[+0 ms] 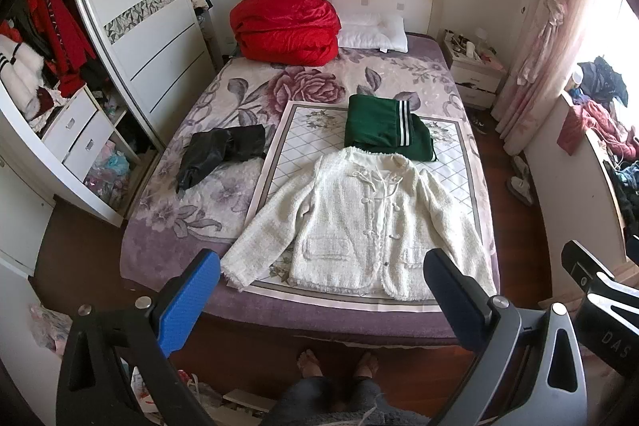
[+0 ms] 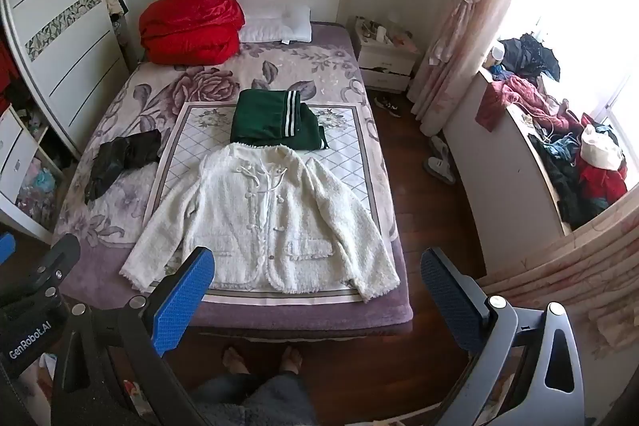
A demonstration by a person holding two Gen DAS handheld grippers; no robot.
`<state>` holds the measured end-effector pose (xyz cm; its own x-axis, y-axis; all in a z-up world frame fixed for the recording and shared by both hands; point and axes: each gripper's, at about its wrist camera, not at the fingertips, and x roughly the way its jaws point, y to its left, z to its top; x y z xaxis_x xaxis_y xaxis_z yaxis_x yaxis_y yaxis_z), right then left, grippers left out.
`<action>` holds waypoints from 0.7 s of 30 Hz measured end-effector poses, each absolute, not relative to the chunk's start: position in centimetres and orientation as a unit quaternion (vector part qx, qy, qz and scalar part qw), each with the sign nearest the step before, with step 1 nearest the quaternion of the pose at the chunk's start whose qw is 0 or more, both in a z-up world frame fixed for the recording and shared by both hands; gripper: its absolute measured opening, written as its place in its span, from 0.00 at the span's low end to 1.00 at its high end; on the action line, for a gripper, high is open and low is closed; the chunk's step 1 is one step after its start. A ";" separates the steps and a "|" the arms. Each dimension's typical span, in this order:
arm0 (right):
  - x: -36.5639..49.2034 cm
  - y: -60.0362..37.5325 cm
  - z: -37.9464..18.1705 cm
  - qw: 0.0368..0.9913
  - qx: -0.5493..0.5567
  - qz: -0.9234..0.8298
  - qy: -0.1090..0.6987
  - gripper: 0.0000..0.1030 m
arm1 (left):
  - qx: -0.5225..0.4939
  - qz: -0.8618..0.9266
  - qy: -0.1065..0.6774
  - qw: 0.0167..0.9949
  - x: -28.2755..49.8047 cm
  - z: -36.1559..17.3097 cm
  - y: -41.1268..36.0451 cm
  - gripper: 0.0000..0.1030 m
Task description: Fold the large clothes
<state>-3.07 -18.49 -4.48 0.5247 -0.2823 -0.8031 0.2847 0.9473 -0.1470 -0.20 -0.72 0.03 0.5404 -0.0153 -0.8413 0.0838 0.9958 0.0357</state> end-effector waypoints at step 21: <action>-3.2 -17.9 -3.7 0.874 0.002 -0.163 0.457 1.00 | 0.034 -0.029 0.475 0.879 -0.1 0.7 -1.7 1.00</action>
